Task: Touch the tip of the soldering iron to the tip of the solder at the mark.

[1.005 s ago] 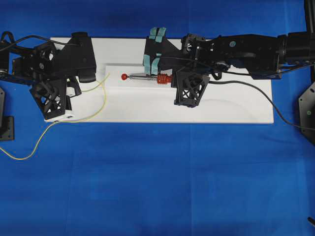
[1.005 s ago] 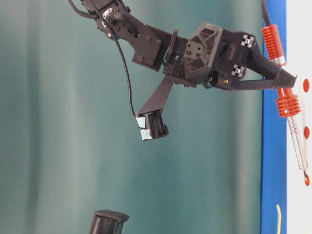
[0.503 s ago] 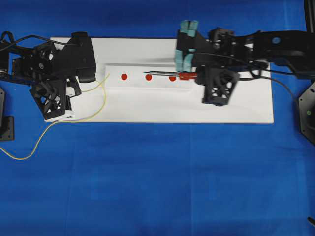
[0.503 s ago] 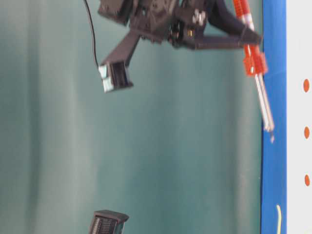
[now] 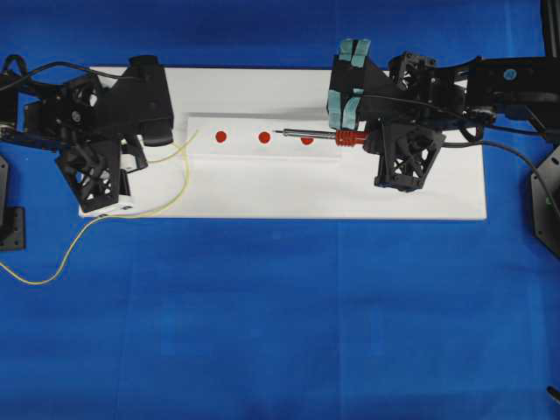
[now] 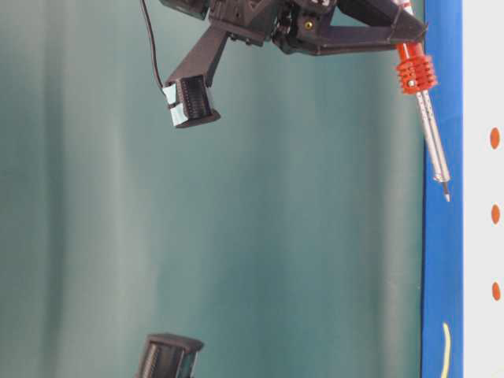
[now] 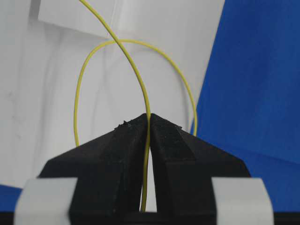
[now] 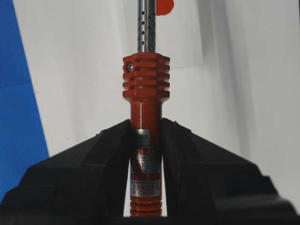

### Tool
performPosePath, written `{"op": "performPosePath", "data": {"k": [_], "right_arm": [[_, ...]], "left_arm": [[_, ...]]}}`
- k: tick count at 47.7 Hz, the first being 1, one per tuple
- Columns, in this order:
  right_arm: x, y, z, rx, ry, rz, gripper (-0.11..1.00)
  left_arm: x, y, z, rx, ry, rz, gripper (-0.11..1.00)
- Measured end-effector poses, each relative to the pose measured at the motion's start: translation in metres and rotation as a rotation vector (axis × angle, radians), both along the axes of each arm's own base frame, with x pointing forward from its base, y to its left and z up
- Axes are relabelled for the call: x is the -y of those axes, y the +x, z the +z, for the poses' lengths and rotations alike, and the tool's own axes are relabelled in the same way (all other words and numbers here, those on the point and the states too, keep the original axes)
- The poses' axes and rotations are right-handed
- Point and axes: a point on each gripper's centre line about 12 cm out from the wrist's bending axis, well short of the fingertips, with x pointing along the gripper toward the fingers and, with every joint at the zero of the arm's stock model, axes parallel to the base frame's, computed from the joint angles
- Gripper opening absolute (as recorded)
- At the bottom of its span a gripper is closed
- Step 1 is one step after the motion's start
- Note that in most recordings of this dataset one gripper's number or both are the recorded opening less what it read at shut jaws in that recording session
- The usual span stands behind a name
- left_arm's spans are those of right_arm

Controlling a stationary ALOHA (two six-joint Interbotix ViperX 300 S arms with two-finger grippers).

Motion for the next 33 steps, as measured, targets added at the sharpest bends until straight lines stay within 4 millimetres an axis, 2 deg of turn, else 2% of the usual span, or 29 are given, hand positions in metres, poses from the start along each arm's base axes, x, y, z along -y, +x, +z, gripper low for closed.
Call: {"op": "performPosePath", "data": {"k": [6,15,33], "right_arm": [[0.0,0.0,0.0,0.001,-0.002,0.001,0.06],[0.0,0.0,0.0,-0.001,-0.005,0.001,0.06],[0.002,-0.001,-0.001,-0.005,-0.021,0.009,0.06]], "left_arm": [[-0.001,0.012,0.001,-0.002,0.001,-0.003,0.01],[-0.004,0.043,0.002,-0.002,0.01,-0.018,0.01],[-0.008,0.084,-0.027,-0.07,0.011,-0.033,0.01]]}}
